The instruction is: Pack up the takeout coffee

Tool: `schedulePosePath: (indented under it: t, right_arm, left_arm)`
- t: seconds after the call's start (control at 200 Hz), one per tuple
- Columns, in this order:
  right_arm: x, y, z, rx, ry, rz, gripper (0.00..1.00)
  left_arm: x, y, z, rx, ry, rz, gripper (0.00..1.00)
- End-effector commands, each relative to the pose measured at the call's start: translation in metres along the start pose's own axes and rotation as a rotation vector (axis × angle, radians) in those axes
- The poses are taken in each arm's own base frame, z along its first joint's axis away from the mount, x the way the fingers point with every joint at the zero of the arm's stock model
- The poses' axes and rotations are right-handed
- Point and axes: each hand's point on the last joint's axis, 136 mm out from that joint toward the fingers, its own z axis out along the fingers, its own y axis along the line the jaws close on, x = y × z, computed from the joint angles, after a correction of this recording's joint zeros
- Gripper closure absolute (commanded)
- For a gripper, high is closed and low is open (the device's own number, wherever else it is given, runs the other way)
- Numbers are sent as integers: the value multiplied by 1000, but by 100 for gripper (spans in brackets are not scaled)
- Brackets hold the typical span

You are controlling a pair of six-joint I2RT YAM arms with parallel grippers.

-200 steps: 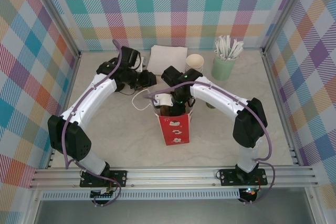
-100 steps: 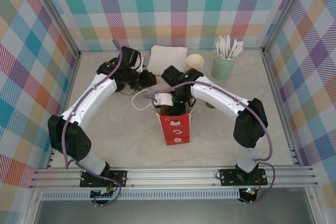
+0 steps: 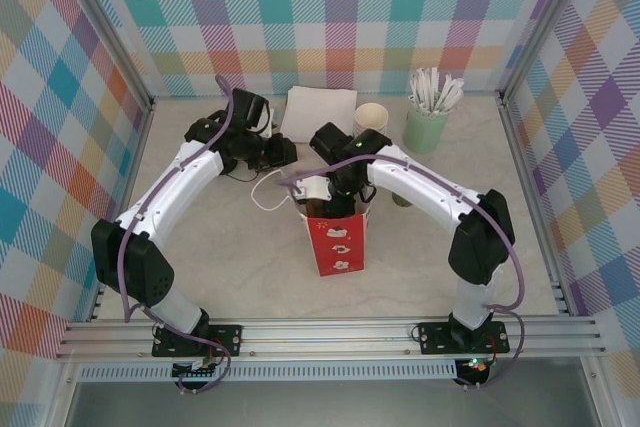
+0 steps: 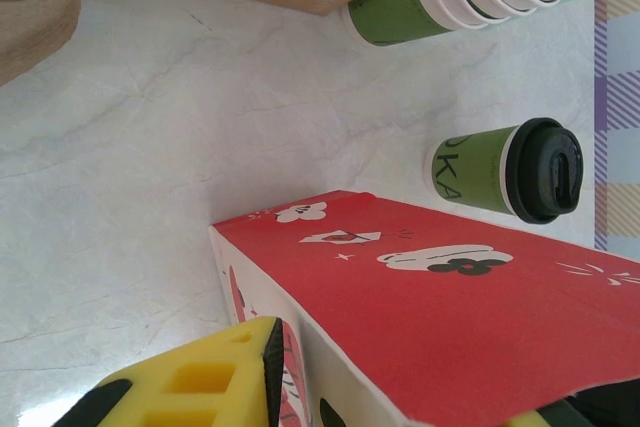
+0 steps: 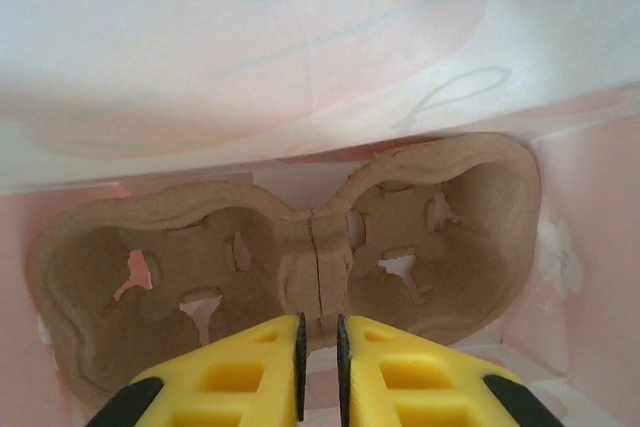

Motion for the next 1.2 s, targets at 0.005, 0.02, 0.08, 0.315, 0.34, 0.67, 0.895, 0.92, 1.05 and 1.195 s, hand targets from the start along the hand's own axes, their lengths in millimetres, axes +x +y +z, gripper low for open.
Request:
schedulePosePath:
  t: [0.005,0.02,0.08,0.315,0.34,0.67,0.895,0.92,1.05,1.195]
  right_arm:
    - [-10,2,-23,15,-59,-8,83]
    - [-9,2,-23,15,-56,-8,83]
    - [-9,2,-23,14,-57,-10,83]
    - [-6,-2,-15,14,-35,-4,78]
    - [-4,-3,-13,12,-28,-2,77]
    - [-4,-8,-7,4,-38,32,53]
    - [-9,-9,-12,12,-74,30,41]
    - [-10,-10,-12,14,-76,30,40]
    - [-12,-11,-12,15,-85,33,34]
    - [-15,-13,-16,25,-105,35,30]
  left_arm:
    - [1,-6,-10,-1,-13,24,73]
    - [0,-6,-11,-1,-15,24,73]
    - [1,-6,-11,-1,-14,26,73]
    - [0,-9,-11,6,-13,29,74]
    - [0,-9,-11,6,-13,32,74]
    - [1,-10,-11,6,-12,35,74]
    - [1,-13,-12,12,-14,39,74]
    - [2,-13,-12,13,-13,40,74]
    - [2,-14,-13,13,-14,44,75]
    - [1,-15,-14,14,-18,45,79]
